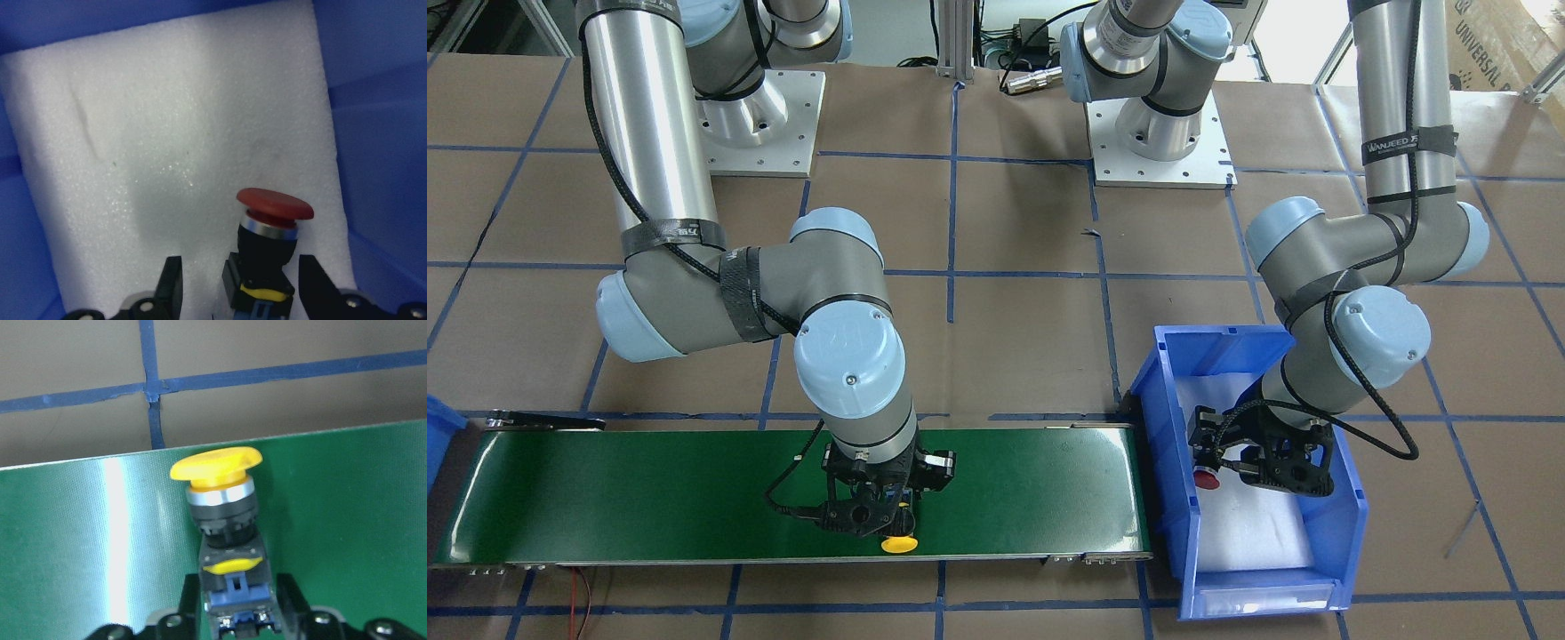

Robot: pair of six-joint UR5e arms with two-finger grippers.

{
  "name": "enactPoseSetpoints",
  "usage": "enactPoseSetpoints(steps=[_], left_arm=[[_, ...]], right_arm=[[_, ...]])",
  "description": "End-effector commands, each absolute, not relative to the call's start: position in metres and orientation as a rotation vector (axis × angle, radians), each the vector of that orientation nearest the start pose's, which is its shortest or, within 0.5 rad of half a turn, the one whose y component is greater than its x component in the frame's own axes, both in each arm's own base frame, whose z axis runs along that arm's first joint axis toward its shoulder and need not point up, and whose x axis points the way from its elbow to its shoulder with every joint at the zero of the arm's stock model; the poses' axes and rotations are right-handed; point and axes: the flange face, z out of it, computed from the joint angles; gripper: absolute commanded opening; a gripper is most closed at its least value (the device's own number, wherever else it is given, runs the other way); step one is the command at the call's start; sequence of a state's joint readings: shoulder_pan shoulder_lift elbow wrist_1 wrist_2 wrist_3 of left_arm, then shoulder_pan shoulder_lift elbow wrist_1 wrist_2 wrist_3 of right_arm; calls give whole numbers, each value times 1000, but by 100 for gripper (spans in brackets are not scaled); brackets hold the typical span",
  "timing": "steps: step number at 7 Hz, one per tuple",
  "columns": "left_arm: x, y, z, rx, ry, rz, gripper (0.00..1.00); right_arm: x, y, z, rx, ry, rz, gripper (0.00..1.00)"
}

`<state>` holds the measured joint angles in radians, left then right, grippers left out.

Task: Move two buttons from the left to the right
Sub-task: 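Grasp the red button with left gripper while right grasps yellow button, then lift the red button left while right carries yellow button to bin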

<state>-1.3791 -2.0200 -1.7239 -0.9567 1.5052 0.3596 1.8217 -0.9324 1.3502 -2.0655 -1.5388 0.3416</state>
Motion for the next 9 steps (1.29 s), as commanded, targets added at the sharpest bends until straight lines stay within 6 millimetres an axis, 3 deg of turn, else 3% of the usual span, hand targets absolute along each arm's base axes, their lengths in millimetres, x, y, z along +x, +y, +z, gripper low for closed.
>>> enactPoseSetpoints(steps=[1, 3, 4, 5, 6, 8, 9], left_arm=[[-21, -624, 225, 268, 3189, -45, 58], [-21, -624, 226, 268, 3188, -49, 36], [-17, -626, 232, 258, 3184, -67, 33], [-5, -630, 254, 150, 3172, -110, 33], [-3, -630, 273, 117, 3161, -148, 33], [-5, -621, 321, 21, 3161, -150, 33], [-8, -624, 356, -70, 3138, -127, 33]], right_arm=[[286, -672, 257, 56, 3091, -101, 8], [223, -687, 284, -22, 3109, -59, 8], [173, -695, 307, -79, 3117, -16, 8], [112, -700, 332, -107, 3124, 8, 8], [38, -693, 361, -86, 3152, 74, 8], [-98, -671, 383, -126, 3159, 139, 8], [-141, -659, 387, -149, 3173, 167, 8]])
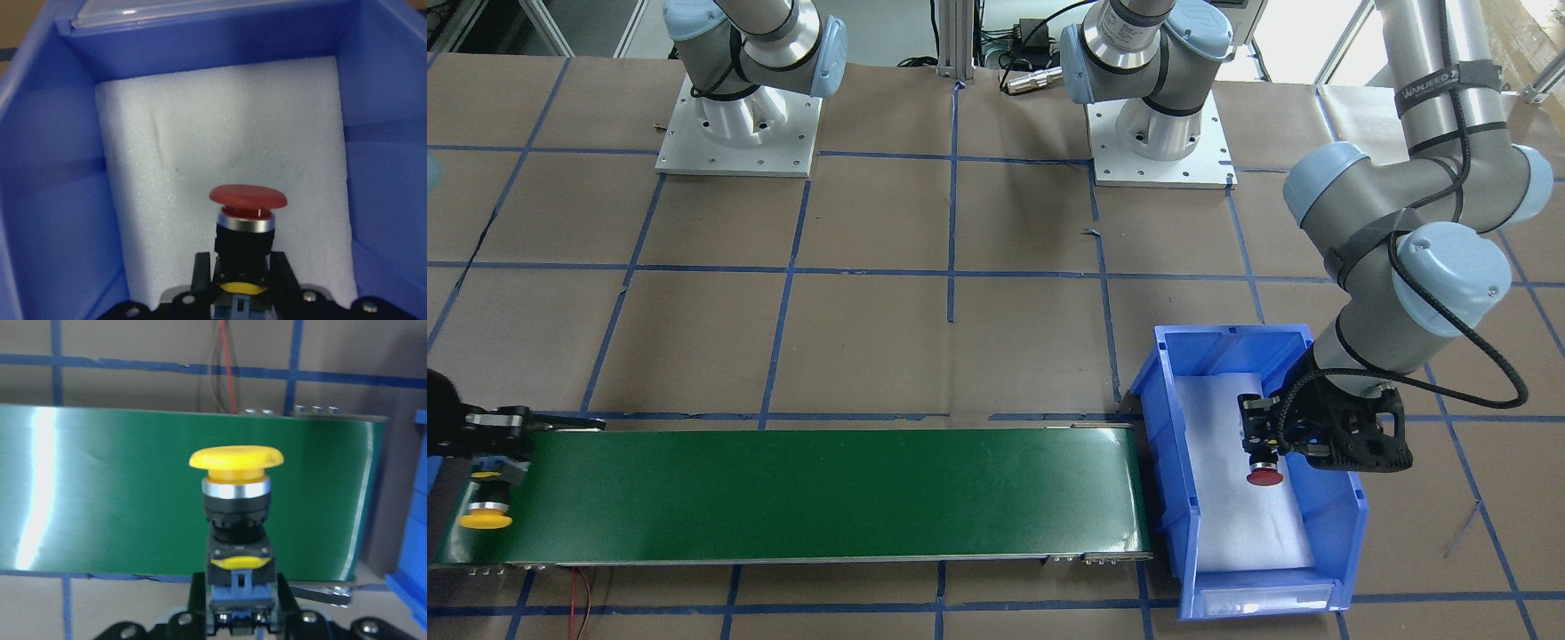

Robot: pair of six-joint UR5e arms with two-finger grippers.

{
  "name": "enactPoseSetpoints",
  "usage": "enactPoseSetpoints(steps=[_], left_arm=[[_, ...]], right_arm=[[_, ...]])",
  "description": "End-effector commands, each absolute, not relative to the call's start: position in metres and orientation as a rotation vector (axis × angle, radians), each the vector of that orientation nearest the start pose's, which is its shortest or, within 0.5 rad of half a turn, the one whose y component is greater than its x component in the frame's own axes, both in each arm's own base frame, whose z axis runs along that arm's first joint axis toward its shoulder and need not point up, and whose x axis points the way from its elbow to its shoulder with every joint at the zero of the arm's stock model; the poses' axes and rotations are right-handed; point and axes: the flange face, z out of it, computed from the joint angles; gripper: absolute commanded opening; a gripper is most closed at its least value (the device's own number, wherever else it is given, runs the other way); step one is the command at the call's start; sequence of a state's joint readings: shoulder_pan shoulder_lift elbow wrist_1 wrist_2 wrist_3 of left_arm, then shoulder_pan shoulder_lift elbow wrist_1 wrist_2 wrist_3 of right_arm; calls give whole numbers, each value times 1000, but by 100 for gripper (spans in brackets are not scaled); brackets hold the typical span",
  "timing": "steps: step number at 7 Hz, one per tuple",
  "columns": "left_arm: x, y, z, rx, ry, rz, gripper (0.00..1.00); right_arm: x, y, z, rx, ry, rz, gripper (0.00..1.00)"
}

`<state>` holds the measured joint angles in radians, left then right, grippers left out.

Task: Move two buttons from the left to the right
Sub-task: 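Lift the red button left while right carries yellow button to bin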

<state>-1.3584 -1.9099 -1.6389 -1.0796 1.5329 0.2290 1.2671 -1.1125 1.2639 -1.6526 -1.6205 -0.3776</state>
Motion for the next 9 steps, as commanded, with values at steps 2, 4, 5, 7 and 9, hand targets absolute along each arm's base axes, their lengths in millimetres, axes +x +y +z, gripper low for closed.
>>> enactPoseSetpoints(steps=[2, 4, 5, 7, 9], left_arm=[[-36, -643, 422, -266, 3135, -81, 33], [-120, -644, 419, -416, 3124, -64, 33], [-154, -645, 400, -476, 3116, -27, 33], [-199, -661, 348, -529, 3105, -21, 33], [-217, -660, 333, -540, 3099, 4, 42]], right_arm=[[-252, -623, 391, -198, 3184, 209, 9], [-332, -589, 394, -219, 3179, 182, 9], [-340, -595, 390, -214, 3221, 108, 9], [-345, -609, 359, -224, 3217, 107, 9], [-348, -620, 341, -216, 3220, 87, 9]])
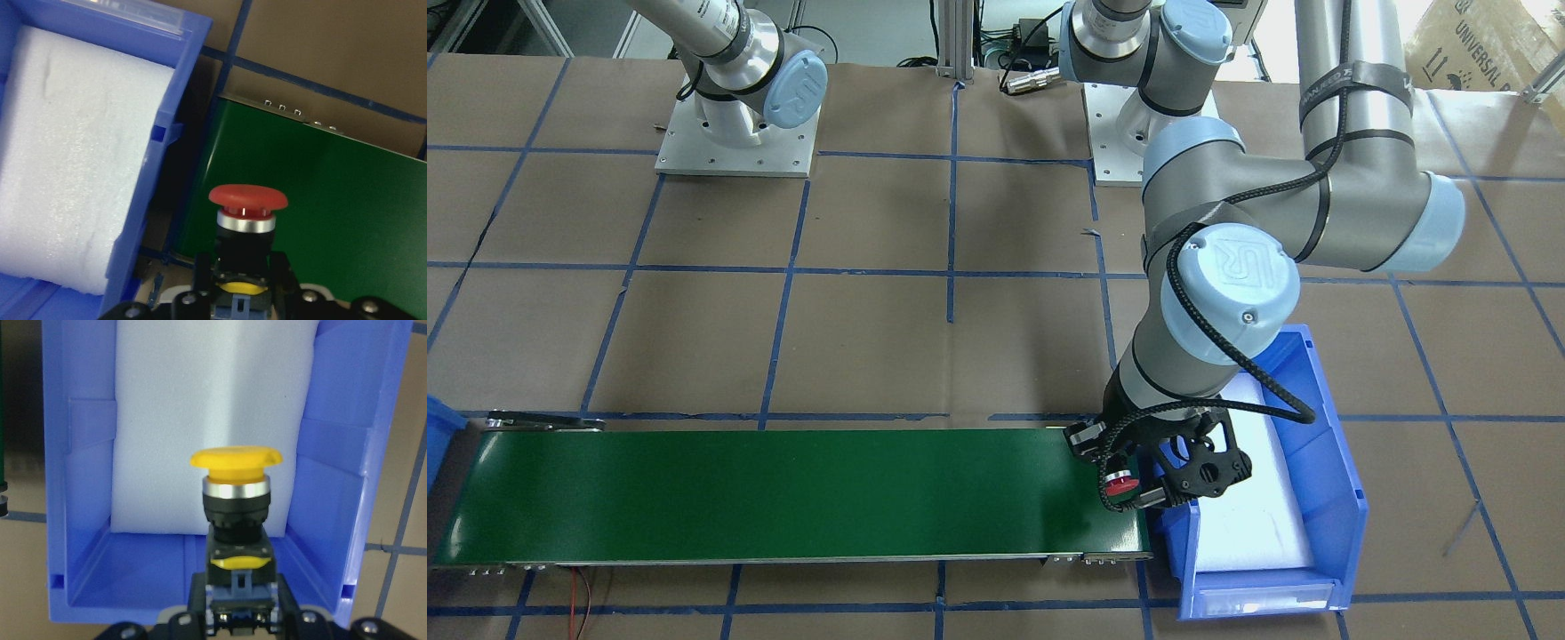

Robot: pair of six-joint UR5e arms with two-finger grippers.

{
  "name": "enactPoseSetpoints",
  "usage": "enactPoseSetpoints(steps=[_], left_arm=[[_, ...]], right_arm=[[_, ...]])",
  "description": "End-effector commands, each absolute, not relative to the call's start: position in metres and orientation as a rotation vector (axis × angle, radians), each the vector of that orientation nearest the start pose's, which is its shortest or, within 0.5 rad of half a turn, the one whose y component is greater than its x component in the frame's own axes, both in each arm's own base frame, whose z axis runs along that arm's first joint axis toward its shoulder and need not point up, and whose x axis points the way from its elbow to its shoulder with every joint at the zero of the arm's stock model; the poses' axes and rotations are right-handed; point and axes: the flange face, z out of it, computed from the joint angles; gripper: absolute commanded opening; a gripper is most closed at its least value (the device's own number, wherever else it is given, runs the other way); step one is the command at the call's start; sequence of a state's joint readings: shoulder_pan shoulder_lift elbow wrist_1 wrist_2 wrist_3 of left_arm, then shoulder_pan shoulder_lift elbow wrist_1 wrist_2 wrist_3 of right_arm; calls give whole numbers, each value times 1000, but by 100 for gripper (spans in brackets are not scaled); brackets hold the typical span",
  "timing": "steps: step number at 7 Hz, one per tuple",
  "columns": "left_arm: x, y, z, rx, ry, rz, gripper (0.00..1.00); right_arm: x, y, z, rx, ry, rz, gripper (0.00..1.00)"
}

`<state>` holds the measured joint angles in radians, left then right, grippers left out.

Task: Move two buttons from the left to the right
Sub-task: 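Place red button on belt left while right drops yellow into bin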

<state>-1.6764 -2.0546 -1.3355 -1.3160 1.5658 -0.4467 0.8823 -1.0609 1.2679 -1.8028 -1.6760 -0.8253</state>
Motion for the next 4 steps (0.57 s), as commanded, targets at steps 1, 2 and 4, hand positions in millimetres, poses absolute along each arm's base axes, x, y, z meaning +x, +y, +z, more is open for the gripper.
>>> enactPoseSetpoints(steps=[1, 2, 4], left_arm=[[-219, -659, 329, -535, 3099, 14, 73], [-219, -661, 322, -516, 3087, 22, 97], [-193, -671, 350, -465, 3064, -109, 100]], right_arm=[[-353, -625, 331, -215, 3227, 61, 9], [-354, -628, 321, -216, 3219, 74, 9], [-357, -634, 299, -211, 3198, 83, 9]])
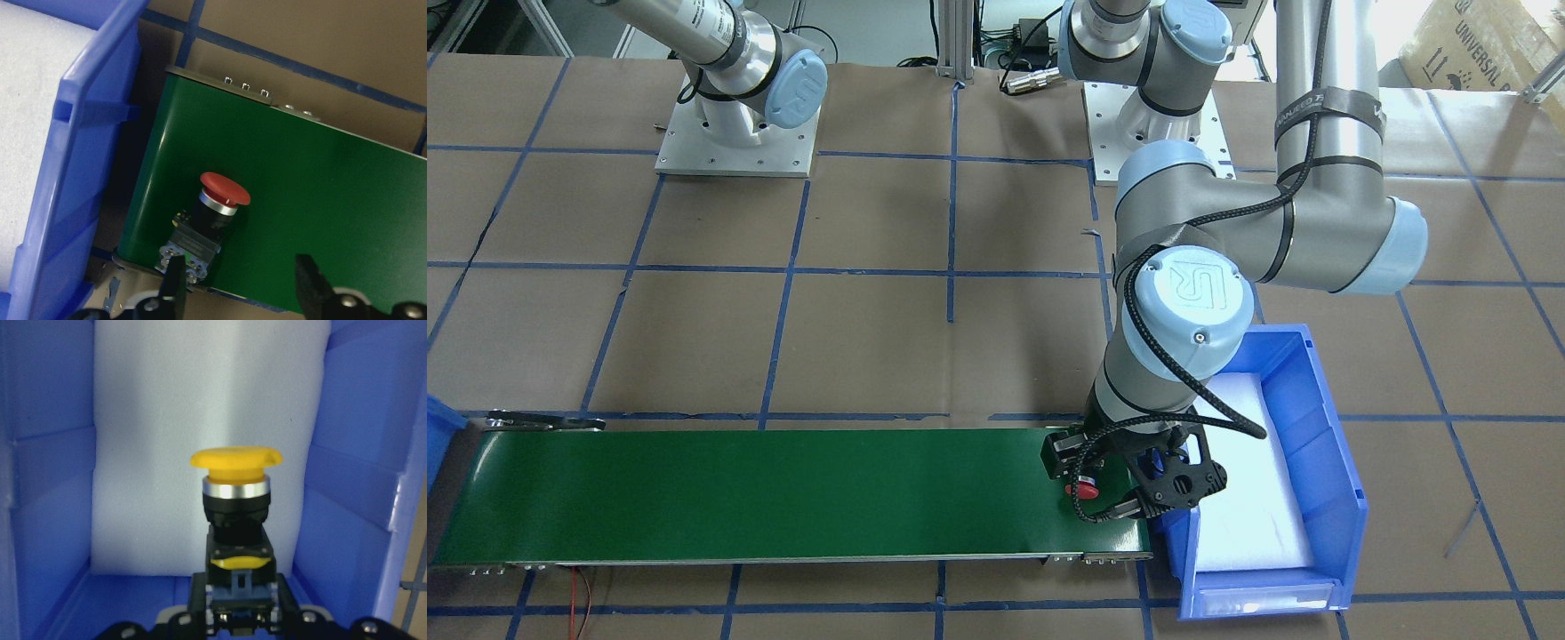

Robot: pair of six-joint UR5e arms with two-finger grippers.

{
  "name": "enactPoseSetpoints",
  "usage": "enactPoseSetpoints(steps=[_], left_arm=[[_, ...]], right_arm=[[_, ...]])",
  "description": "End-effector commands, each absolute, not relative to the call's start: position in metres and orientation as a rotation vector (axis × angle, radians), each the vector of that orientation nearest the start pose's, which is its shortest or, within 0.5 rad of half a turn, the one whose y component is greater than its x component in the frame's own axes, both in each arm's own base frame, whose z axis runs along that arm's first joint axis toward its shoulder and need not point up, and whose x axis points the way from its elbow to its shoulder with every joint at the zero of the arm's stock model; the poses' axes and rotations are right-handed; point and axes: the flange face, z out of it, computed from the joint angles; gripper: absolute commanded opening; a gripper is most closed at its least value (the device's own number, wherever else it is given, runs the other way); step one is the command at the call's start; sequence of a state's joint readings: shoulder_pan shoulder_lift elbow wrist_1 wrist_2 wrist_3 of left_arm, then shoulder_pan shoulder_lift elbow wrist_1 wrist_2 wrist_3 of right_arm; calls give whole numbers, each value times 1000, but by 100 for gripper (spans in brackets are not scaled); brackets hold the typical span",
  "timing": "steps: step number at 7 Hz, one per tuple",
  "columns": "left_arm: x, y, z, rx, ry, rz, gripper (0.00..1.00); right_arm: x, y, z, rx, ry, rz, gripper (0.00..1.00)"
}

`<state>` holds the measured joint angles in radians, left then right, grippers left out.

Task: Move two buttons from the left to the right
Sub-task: 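Place red button on belt left while right drops yellow into bin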

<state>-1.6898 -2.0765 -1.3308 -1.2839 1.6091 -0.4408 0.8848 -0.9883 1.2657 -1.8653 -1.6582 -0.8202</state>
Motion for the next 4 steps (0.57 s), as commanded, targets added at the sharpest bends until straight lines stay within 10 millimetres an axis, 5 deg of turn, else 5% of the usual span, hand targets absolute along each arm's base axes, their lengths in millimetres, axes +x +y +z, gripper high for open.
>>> enactPoseSetpoints(steps=[1, 4], left_arm=[[-156, -677, 364, -428, 3068, -130, 100], [-89, -641, 427, -280, 3033, -97, 100]], right_arm=[[-357, -634, 295, -204, 3192, 87, 10], [-349, -644, 277, -228, 3184, 99, 10]])
